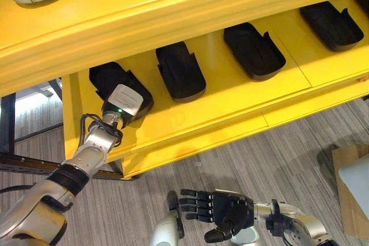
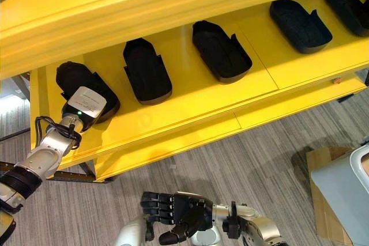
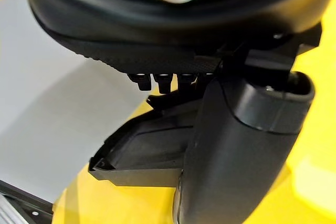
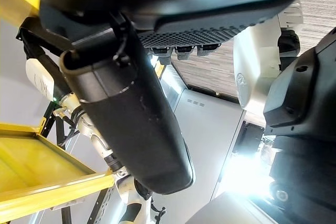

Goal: Move parts from the plastic box to the shelf.

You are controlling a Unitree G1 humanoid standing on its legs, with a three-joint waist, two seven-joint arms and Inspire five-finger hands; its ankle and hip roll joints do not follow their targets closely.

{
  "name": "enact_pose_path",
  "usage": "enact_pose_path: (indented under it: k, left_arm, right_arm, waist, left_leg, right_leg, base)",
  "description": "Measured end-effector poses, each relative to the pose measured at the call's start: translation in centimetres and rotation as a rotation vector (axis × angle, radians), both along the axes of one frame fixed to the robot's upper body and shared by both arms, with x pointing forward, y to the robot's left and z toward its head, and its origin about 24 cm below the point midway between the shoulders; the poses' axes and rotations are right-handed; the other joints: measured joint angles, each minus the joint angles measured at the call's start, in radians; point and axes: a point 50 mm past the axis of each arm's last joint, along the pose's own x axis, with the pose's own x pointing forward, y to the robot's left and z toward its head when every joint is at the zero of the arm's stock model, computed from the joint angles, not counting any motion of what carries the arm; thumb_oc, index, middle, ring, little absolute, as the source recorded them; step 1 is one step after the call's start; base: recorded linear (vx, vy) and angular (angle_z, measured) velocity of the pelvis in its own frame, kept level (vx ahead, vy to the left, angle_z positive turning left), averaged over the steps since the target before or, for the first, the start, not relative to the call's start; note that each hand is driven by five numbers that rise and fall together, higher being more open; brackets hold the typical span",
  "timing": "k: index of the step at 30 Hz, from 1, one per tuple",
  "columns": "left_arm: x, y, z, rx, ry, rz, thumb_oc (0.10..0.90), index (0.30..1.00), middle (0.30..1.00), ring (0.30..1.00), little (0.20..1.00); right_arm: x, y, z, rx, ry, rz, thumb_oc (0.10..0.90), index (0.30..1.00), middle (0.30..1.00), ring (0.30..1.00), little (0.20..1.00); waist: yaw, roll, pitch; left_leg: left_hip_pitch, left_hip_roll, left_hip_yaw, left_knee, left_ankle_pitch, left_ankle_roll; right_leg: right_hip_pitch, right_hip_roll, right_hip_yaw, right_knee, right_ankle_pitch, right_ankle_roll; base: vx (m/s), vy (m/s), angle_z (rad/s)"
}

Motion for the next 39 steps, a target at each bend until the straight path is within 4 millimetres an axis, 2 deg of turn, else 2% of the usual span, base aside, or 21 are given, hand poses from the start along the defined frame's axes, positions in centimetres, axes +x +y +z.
enact_pose_path:
  k: [5,17,24,32,35,36,39]
  left_arm:
    - [0.0,0.1,-0.4,0.045,0.072,0.042,0.9,1.0,1.0,1.0,1.0]
    - [0.2,-0.7,0.7,0.075,0.142,0.1,0.9,1.0,1.0,1.0,1.0]
    - [-0.2,1.3,0.4,0.174,0.229,0.272,0.9,1.0,1.0,1.0,1.0]
    - [-1.0,3.2,-0.6,0.191,0.284,0.379,0.9,1.0,1.0,1.0,1.0]
    - [-1.1,3.1,-0.6,0.198,0.279,0.372,0.9,1.0,1.0,1.0,1.0]
    - [-1.6,1.4,-0.3,0.164,0.244,0.298,0.9,1.0,1.0,1.0,1.0]
    - [-1.7,0.8,0.1,0.146,0.205,0.267,0.9,1.0,1.0,1.0,1.0]
  right_arm:
    - [0.1,0.0,0.1,-0.001,-0.003,0.001,0.9,1.0,1.0,1.0,1.0]
    - [0.2,-0.4,0.1,-0.026,0.002,-0.004,0.9,1.0,1.0,1.0,1.0]
    - [0.3,-1.1,0.2,-0.045,0.004,-0.019,0.9,1.0,1.0,1.0,1.0]
    - [0.2,-1.3,0.2,-0.055,0.019,-0.016,0.9,1.0,1.0,1.0,1.0]
    - [0.2,-1.4,0.2,-0.061,0.018,-0.017,0.9,1.0,1.0,1.0,1.0]
    - [0.0,-1.6,0.0,-0.064,0.025,-0.02,0.9,1.0,1.0,1.0,1.0]
    - [0.1,-1.4,0.1,-0.058,0.02,-0.02,0.9,1.0,1.0,1.0,1.0]
  waist:
    - [0.0,0.006,0.004]
    - [0.0,0.034,0.019]
    - [-0.001,0.043,0.018]
    - [0.0,0.057,0.018]
    - [0.001,0.057,0.018]
    - [0.009,0.056,0.018]
    - [0.008,0.046,0.022]
  left_leg:
    - [0.0,0.0,0.0,0.0,-0.001,0.0]
    - [0.001,0.001,0.001,0.0,-0.001,0.0]
    - [0.006,0.001,0.002,0.0,0.0,0.0]
    - [0.008,0.0,0.003,0.0,0.0,-0.001]
    - [0.007,0.001,0.002,0.0,0.002,-0.004]
    - [0.006,0.002,0.0,0.001,0.003,-0.005]
    - [0.005,0.002,0.0,0.001,0.002,-0.004]
  right_leg:
    - [0.0,0.0,0.0,0.001,0.003,-0.005]
    - [-0.002,0.0,0.0,0.005,-0.001,0.0]
    - [-0.004,0.0,0.0,0.019,-0.007,0.0]
    - [-0.013,0.0,0.001,0.04,-0.015,-0.001]
    - [-0.018,0.003,-0.001,0.048,-0.016,-0.002]
    - [-0.019,0.003,-0.004,0.049,-0.016,-0.002]
    - [-0.019,0.005,-0.004,0.047,-0.017,-0.002]
  base:
    - [0.0,0.0,0.0]
    - [0.0,0.0,0.0]
    - [0.02,0.026,0.0]
    - [0.01,0.008,0.0]
    - [0.0,-0.032,0.0]
    - [-0.01,-0.052,0.01]
    - [-0.02,-0.047,0.01]
